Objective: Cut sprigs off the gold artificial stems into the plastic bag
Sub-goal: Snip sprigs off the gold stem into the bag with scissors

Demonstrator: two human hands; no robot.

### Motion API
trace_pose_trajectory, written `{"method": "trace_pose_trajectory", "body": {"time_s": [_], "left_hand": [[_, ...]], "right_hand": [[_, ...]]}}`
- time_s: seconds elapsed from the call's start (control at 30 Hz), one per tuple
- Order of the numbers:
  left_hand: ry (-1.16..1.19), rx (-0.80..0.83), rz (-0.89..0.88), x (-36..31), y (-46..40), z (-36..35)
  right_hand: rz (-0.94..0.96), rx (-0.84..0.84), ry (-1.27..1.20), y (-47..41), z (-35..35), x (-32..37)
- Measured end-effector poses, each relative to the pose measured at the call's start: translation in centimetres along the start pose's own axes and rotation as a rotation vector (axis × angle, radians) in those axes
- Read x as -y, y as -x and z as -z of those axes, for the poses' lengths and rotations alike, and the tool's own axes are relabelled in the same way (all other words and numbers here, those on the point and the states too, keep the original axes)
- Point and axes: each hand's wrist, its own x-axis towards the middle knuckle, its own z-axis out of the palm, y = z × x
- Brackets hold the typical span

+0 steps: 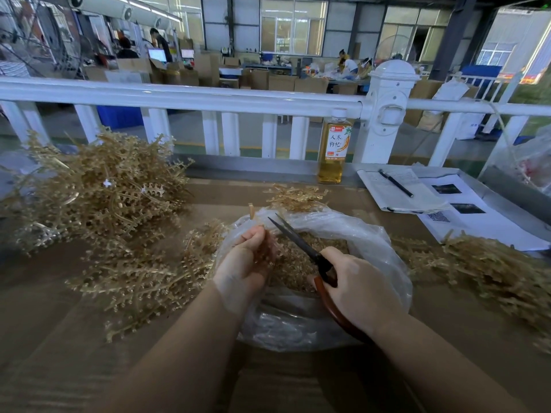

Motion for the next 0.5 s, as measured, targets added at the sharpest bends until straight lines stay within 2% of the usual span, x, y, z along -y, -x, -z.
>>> {"method": "trace_pose_trajectory", "body": {"time_s": [0.17, 0.37, 0.5], "left_hand": [[0.007, -0.015, -0.014, 0.17, -0.01, -0.25], [-0.020, 0.007, 0.002, 0.00, 0.34, -0.18], [0.052, 0.021, 0.042, -0.38, 0.78, -0.02]], "right_hand": [[0.014, 0.019, -0.049, -0.08, -0.02, -0.04], [0.073, 0.057, 0.051, 0.16, -0.26, -0.47], [0.117, 0.044, 0.104, 0.16, -0.50, -0.26]]}}
